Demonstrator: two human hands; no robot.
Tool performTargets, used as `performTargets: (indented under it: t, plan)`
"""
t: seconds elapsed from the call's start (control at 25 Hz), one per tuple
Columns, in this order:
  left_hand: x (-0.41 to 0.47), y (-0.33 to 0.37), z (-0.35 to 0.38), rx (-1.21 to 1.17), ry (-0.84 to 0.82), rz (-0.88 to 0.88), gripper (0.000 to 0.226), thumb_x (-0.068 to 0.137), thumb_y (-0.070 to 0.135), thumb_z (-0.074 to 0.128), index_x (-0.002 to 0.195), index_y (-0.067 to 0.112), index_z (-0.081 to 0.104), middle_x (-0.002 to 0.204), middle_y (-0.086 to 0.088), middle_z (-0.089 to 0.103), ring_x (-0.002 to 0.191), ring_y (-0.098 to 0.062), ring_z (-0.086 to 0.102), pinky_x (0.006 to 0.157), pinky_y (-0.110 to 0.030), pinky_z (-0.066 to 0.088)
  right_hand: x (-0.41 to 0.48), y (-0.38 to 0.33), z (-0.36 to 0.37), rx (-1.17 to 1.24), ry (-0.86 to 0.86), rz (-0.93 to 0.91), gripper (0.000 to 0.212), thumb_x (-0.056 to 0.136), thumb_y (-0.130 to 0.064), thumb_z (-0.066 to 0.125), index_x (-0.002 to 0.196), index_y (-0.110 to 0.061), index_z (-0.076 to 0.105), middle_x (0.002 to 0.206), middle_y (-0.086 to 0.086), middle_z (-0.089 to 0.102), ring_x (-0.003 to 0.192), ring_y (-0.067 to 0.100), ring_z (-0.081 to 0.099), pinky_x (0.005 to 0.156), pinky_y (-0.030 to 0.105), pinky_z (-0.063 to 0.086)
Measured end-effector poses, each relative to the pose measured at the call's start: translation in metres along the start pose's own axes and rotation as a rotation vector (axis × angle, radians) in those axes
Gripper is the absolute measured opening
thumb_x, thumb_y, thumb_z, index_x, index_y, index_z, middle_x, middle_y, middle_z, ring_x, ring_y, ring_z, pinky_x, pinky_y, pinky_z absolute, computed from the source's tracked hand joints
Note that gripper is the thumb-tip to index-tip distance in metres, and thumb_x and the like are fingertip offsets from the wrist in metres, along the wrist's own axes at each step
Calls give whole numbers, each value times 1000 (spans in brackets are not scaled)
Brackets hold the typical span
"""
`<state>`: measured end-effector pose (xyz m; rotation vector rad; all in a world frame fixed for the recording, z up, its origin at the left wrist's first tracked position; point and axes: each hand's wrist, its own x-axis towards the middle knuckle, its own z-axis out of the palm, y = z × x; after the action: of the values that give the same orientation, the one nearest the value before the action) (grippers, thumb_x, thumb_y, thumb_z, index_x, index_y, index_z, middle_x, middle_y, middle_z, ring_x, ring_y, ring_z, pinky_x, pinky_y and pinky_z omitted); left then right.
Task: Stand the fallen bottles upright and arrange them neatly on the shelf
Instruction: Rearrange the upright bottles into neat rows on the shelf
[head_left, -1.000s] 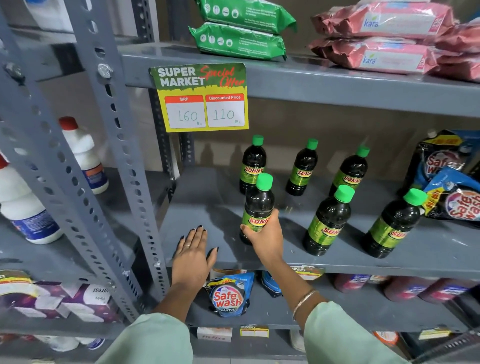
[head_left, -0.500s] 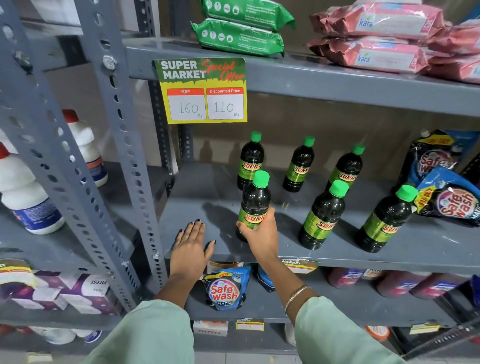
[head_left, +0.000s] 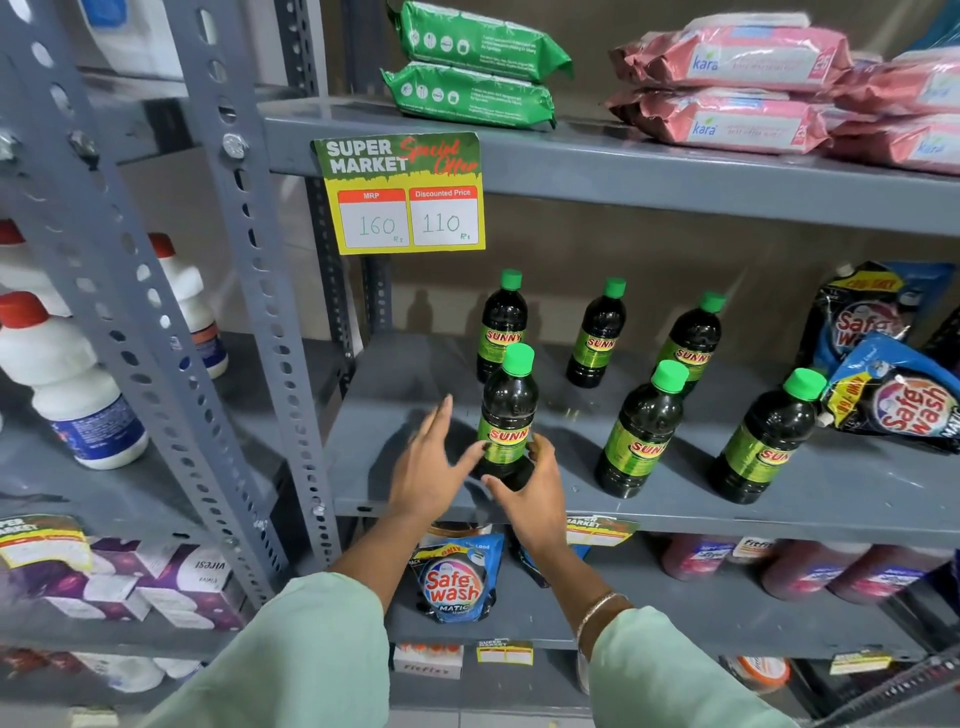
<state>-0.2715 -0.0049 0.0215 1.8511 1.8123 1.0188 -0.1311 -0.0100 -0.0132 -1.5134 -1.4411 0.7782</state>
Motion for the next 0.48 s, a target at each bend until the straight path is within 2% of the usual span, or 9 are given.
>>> performTargets:
  t: [0.08, 0.2, 0.32, 0.48]
  plan:
    - [4, 23, 4, -128, -28, 40, 80, 76, 42, 68, 140, 29, 23, 142, -3, 43, 123, -25, 43, 94, -39, 39, 1, -7, 3, 65, -9, 1, 60, 72, -17, 74, 122, -24, 41, 114, -4, 57, 108, 15, 56, 86, 28, 45]
    - [6, 43, 9, -270, 43, 47, 66, 69, 33, 73, 126, 29, 39, 115, -1, 62, 102, -23, 57, 81, -36, 49, 2, -14, 7, 104, 28, 23, 51, 73, -13, 71, 116, -21, 45, 107, 0, 62, 98, 19, 59, 76, 28, 43]
    - [10, 42, 7, -277, 121, 20, 52, 68, 27, 75, 114, 22, 50, 103, -4, 67, 95, -23, 59, 76, -39, 50, 2, -15, 13, 137, 47, 26, 50, 72, -11, 73, 112, -22, 45, 101, -2, 60, 96, 18, 60, 76, 28, 45]
    - [8, 39, 2, -278, 152, -5, 52, 68, 25, 76, 114, 20, 52, 103, -5, 67, 95, -23, 59, 77, -39, 50, 3, -16, 17, 139, 25, 18, 53, 70, -9, 74, 115, -19, 48, 103, 0, 62, 95, 17, 61, 77, 29, 49]
